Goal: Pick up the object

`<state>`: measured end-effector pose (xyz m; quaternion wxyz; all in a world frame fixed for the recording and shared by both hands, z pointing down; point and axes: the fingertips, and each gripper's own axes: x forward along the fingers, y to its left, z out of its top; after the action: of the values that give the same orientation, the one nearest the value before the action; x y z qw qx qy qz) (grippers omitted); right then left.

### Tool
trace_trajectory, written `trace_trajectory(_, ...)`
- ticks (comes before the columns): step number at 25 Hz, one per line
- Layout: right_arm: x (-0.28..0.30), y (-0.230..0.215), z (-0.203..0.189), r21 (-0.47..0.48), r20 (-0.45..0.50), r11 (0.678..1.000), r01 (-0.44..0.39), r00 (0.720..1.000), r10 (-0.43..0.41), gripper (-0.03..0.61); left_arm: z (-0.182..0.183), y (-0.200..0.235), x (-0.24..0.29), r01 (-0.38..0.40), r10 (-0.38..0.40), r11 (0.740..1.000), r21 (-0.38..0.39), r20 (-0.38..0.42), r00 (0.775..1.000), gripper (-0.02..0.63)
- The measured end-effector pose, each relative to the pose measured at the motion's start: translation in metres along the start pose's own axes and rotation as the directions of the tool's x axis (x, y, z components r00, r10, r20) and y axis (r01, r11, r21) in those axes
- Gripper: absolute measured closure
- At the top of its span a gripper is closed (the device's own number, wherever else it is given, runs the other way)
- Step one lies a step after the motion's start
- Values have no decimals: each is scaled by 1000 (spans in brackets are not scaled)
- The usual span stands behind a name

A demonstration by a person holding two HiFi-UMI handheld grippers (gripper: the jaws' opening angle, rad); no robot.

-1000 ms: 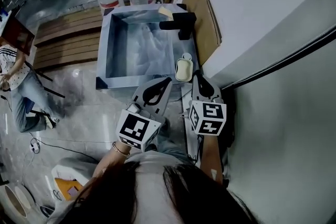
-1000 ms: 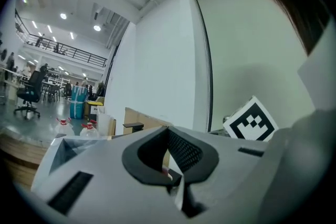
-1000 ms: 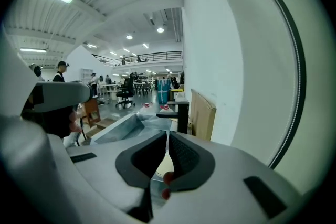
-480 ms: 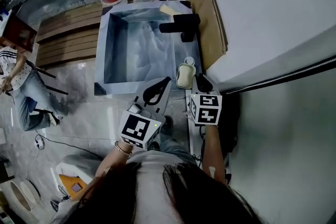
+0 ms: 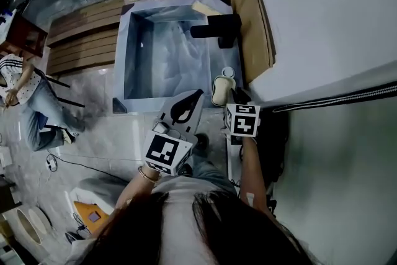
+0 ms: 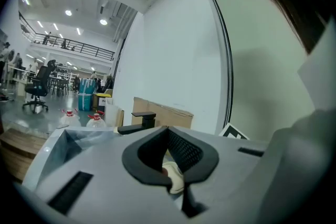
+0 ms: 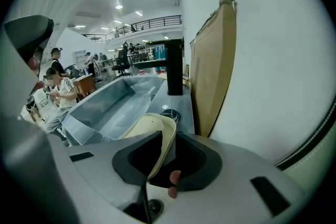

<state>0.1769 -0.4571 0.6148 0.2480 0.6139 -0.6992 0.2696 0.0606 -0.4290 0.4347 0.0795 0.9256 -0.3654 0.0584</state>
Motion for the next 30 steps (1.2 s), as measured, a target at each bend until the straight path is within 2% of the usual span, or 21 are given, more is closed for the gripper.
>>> trace_trajectory(9, 19, -2, -14, 48, -59, 999, -10, 998, 12, 497, -15, 12, 11, -33, 32, 999, -28, -33, 999, 604)
trace_trajectory(14, 22, -5, -13, 67, -87, 998, 14, 996, -8, 513, -13, 13, 16, -41, 41, 998, -37, -21, 999, 604)
trace_trajectory(19, 22, -3, -10, 153, -75, 988, 7, 997, 5, 545, -10, 16, 9, -59, 59, 997, -39, -13, 998, 604)
trace_trajectory(30, -3, 0, -12, 159, -44, 987, -5, 999, 12, 545, -9, 13, -21, -93, 93, 995, -36, 9, 996, 604)
